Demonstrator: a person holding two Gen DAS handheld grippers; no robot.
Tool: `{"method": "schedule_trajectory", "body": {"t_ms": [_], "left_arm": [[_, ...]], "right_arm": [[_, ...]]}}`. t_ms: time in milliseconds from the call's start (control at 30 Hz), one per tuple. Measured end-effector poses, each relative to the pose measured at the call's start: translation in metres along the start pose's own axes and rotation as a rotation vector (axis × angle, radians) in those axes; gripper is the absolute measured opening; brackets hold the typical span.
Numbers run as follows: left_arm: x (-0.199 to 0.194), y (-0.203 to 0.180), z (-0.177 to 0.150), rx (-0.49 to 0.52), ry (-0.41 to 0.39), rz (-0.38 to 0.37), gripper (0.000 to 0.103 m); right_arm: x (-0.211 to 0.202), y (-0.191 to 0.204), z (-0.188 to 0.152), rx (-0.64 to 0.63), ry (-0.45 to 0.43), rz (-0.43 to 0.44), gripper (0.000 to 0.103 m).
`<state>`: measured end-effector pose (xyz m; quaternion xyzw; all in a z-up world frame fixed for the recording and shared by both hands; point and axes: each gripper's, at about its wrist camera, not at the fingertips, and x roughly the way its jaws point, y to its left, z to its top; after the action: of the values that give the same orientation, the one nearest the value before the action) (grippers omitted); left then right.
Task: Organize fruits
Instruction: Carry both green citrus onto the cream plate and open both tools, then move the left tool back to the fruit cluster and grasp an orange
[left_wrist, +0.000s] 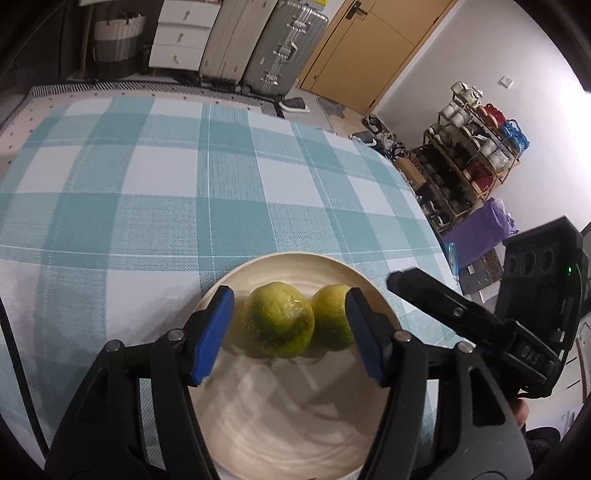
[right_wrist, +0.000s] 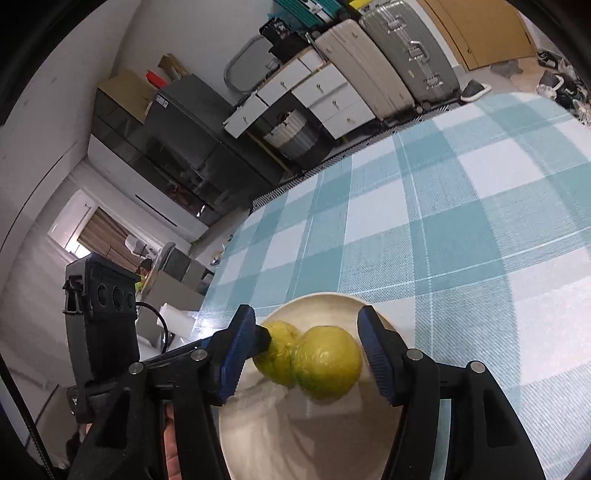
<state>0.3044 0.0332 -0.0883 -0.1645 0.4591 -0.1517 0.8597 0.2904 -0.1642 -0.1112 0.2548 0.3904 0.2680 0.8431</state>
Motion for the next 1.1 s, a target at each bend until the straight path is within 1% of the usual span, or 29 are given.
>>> {"method": "schedule_trajectory", "body": {"t_ms": [33,67,100,200,267,367,467,533,633,700,800,933,1100], "left_arm": [[-0.006,-0.001,-0.001,0.007,-0.012,0.014,0.065],[-0.011,-0.002,-0.003,0.013,-0.019,0.023,0.069],[-0.017,-0.004,-0.005,0.019,-0.032,0.038,0.069],[-0.034,-0.005,-0.011,0.023,-0.052,0.067,0.071],[-0.046,-0.005,-0.017,0.026,-0.07,0.087,0.073],[-0.063,-0.008,-0.028,0.039,-0.089,0.125,0.079],[-0.078,-0.013,-0.039,0.059,-0.101,0.155,0.079],[-0.087,-0.017,-0.047,0.068,-0.107,0.174,0.08],[-0.099,-0.023,-0.062,0.079,-0.116,0.203,0.081],[-0.107,-0.027,-0.071,0.089,-0.12,0.22,0.082],[-0.116,-0.033,-0.085,0.103,-0.128,0.242,0.082],[-0.131,-0.038,-0.104,0.116,-0.145,0.273,0.083],[-0.142,-0.037,-0.122,0.1,-0.154,0.281,0.084]], "right_arm": [[-0.004,0.001,-0.001,-0.003,-0.007,-0.002,0.062],[-0.009,0.002,-0.003,-0.009,-0.015,-0.008,0.067],[-0.015,0.004,-0.005,-0.017,-0.022,-0.016,0.07],[-0.031,0.009,-0.013,-0.051,-0.037,-0.034,0.07],[-0.042,0.013,-0.02,-0.072,-0.045,-0.061,0.071],[-0.058,0.02,-0.03,-0.113,-0.071,-0.099,0.078],[-0.072,0.03,-0.041,-0.164,-0.093,-0.129,0.081],[-0.079,0.037,-0.047,-0.192,-0.104,-0.145,0.085],[-0.091,0.048,-0.056,-0.235,-0.128,-0.158,0.089],[-0.099,0.055,-0.063,-0.259,-0.146,-0.171,0.095],[-0.108,0.065,-0.075,-0.299,-0.172,-0.187,0.099],[-0.114,0.073,-0.09,-0.334,-0.163,-0.181,0.101],[-0.119,0.082,-0.109,-0.363,-0.16,-0.196,0.102]]}}
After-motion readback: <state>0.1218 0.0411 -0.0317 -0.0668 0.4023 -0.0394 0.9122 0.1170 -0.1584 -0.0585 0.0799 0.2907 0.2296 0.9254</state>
